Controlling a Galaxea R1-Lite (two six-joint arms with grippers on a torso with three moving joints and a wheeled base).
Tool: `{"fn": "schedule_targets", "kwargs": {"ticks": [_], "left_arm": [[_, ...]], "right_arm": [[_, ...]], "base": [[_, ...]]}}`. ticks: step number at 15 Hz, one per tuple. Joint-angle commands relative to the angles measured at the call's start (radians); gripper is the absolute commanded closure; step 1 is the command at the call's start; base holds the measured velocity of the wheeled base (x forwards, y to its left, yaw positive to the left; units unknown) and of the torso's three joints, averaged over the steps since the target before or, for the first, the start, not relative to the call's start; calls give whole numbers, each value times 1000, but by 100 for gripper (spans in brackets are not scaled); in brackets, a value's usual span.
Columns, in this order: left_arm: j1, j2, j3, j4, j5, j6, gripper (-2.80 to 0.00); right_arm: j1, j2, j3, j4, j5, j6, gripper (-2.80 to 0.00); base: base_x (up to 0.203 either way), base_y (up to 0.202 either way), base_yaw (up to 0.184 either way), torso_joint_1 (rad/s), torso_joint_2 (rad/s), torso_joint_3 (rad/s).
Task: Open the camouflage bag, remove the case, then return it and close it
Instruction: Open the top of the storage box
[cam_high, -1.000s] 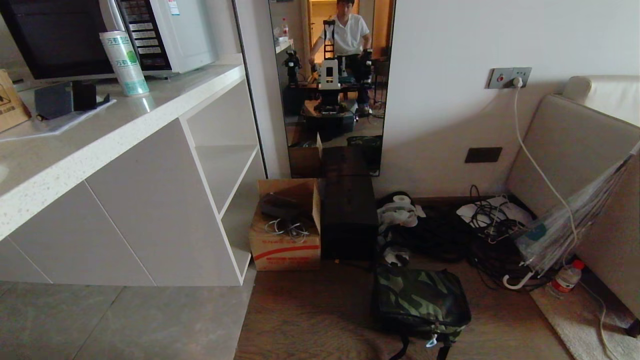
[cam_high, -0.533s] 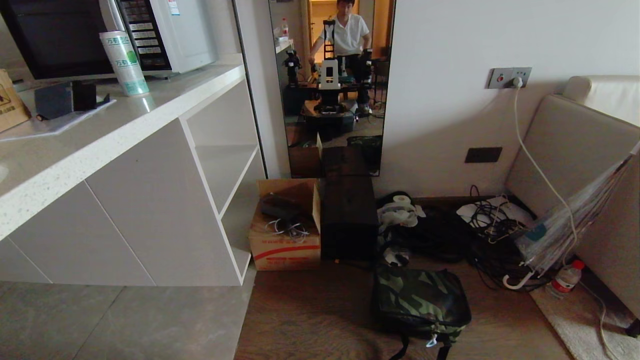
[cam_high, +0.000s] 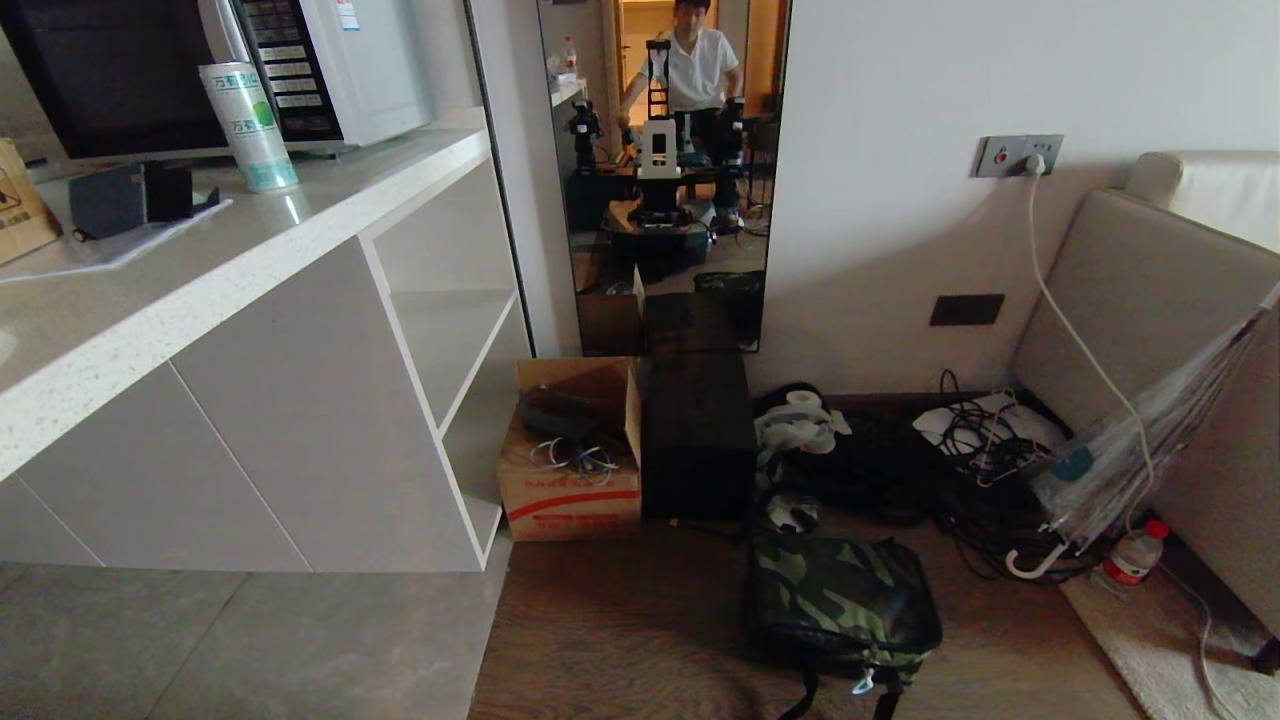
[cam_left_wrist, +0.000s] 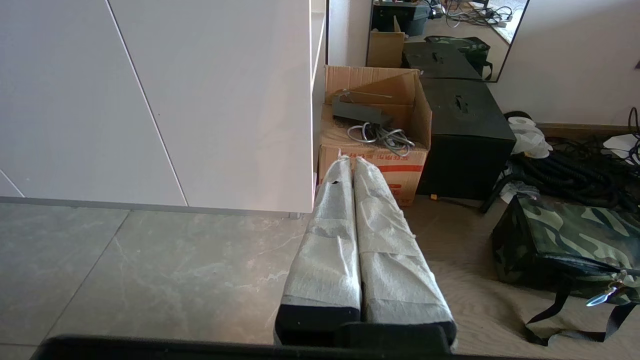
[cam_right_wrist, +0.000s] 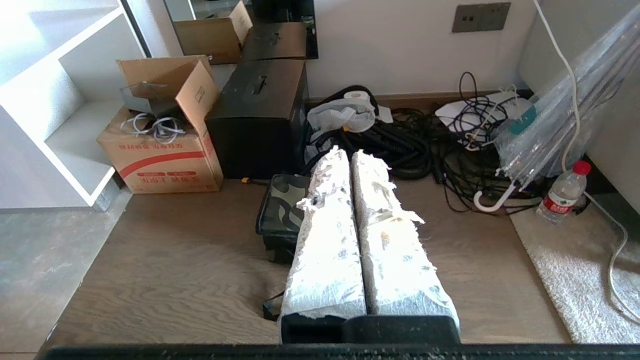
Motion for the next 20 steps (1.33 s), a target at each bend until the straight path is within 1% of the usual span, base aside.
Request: {"fn": "schedule_targets", "kwargs": {"ticks": [1, 7, 20], "left_arm": [[0, 2, 0, 0, 1, 0, 0], [0, 0, 0, 1, 0, 0, 0], [0, 0, 0, 1, 1, 0, 0]], "right_arm": [[1, 2, 0, 0, 0, 0, 0], [1, 2, 0, 0, 0, 0, 0], [1, 2, 0, 0, 0, 0, 0]], "base": [[0, 0, 0, 0, 0, 0], [0, 0, 0, 1, 0, -34], [0, 0, 0, 3, 2, -192]]}}
